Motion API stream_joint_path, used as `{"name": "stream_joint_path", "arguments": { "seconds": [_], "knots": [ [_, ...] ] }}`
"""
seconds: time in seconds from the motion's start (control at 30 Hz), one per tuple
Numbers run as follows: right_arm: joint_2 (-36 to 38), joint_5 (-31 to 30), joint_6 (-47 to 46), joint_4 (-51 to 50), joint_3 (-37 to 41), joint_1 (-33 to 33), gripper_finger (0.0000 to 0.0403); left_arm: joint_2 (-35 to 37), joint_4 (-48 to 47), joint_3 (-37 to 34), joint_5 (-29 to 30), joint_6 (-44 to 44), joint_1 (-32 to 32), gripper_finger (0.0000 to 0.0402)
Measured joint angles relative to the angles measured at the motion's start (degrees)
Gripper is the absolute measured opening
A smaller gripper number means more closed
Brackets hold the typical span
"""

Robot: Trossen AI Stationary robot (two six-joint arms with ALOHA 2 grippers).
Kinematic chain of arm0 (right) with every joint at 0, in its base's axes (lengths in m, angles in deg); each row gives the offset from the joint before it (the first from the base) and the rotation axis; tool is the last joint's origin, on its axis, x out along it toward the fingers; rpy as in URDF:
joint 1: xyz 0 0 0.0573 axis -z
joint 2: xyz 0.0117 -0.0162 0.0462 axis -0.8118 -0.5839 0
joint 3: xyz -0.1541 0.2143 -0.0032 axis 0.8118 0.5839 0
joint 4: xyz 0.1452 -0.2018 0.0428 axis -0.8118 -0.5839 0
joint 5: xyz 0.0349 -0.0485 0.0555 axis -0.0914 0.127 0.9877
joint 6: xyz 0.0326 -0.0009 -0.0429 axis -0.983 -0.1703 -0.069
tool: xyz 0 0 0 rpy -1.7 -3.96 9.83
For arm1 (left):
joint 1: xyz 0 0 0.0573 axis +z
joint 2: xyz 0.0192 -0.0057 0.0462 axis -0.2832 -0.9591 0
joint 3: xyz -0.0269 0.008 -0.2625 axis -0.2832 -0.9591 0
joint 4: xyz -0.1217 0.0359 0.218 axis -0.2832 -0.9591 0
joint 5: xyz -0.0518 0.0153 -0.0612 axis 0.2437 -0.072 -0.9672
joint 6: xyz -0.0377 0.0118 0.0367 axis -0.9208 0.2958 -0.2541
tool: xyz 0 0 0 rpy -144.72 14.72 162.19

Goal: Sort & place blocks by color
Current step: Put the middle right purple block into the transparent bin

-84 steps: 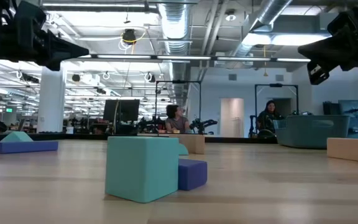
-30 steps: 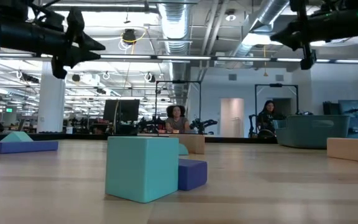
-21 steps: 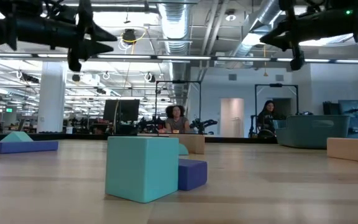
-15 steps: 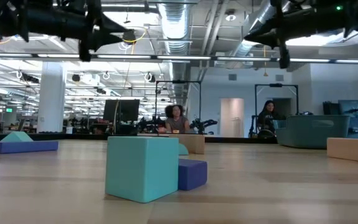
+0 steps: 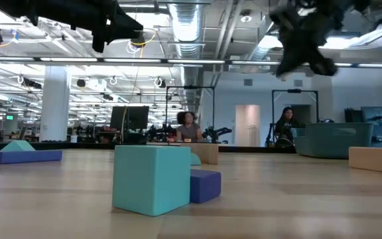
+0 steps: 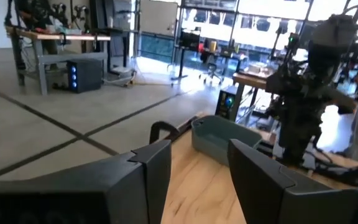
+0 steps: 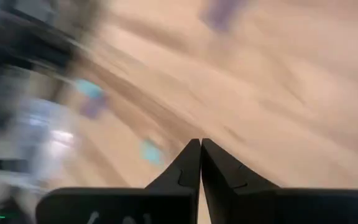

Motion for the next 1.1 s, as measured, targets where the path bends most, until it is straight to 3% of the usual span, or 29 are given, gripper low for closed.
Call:
{"name": "stream_joint_path", "arguments": {
  "seconds": [0.13,0.27,0.53,0.63,0.8,0.97,1.1],
  "knots": [
    [-3.8,0.9,-4.2,-8.6,-0.4,-3.7,0.0038,0.0,-1.6,0.0,0.1,-1.8,0.0,0.0144],
    [-8.3,1.9,-6.8,-9.5,-0.4,-8.7,0.0046,0.0,-2.2,0.0,0.4,-3.8,0.0,0.0143],
    [-15.8,1.7,-12.8,-13.9,-0.4,-15.2,0.0102,0.0,-4.8,0.0,2.5,-4.0,0.0,0.0143],
    [-16.6,3.9,-15.0,-15.8,-0.4,-15.7,0.0138,0.0,-7.7,0.0,6.1,-5.2,0.0,0.0143],
    [-15.7,12.5,-18.0,-16.3,-2.0,-15.4,0.0201,0.0,-10.9,0.0,5.9,-8.1,0.0,0.0143],
    [-15.1,12.3,-22.2,-18.7,-8.2,-17.3,0.0228,0.0,-12.9,0.0,5.9,-11.9,0.0,0.0143],
    [-15.2,9.3,-28.3,-29.1,-10.3,-21.0,0.0224,0.0,-13.8,-0.1,3.1,-9.3,0.0,0.0143]
  ]
}}
